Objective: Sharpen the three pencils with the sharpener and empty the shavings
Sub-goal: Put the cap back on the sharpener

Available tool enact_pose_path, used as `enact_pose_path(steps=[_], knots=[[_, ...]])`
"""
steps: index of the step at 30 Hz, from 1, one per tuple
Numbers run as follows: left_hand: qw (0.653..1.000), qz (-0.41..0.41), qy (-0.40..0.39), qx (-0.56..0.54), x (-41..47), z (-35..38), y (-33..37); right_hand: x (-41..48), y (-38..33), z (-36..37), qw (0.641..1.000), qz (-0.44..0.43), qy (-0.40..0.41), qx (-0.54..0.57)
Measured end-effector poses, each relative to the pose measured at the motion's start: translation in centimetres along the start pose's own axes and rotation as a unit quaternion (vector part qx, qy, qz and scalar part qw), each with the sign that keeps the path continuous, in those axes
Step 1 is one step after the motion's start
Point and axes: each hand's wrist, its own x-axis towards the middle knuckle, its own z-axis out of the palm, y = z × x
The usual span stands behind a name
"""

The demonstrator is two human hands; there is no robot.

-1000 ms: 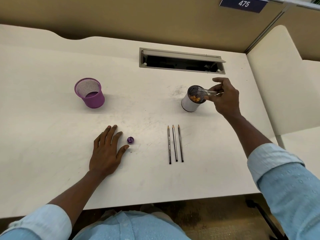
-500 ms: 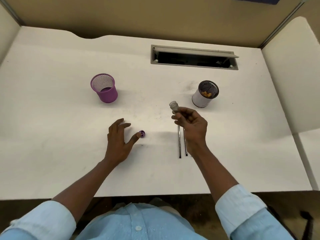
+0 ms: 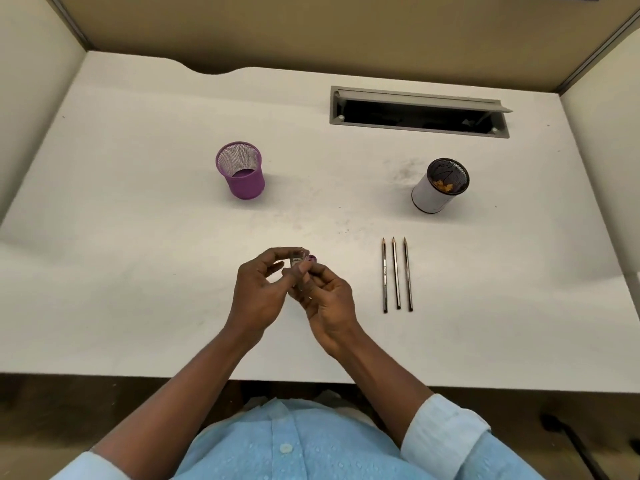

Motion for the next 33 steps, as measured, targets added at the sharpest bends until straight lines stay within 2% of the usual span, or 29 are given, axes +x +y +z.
enact_pose_path(steps=[2,5,10,13,17,24,33], knots=[[1.0,-0.013,0.011,-0.011,-0.4,-0.5,-0.2,-0.1,0.1,0.2,0.999,-0.008,-0.006,-0.033],[0.999,-0.004,0.036,-0.019,-0.8,-1.3,-0.5,0.0,0.0,-0.2,0.984,-0.039,0.025,-0.173],[0.998,-0.005,0.058,-0.014,-1.3,-2.6,-1.1,1.5,0.0,-2.5,0.934,-0.111,0.143,-0.307],[0.998,-0.019,0.059,-0.009,-1.5,-3.1,-1.6,2.8,-0.6,-3.9,0.894,-0.15,0.164,-0.389],[0.997,-0.032,0.063,-0.005,-1.9,-3.2,-2.2,4.7,-1.5,-4.9,0.851,-0.192,0.134,-0.47],[0.997,-0.043,0.065,0.018,-1.9,-2.7,-3.3,7.8,-1.9,-5.7,0.789,-0.213,0.049,-0.574],[0.996,-0.051,0.067,0.037,-2.1,-2.4,-4.3,8.6,-1.5,-5.3,0.753,-0.218,0.005,-0.621]])
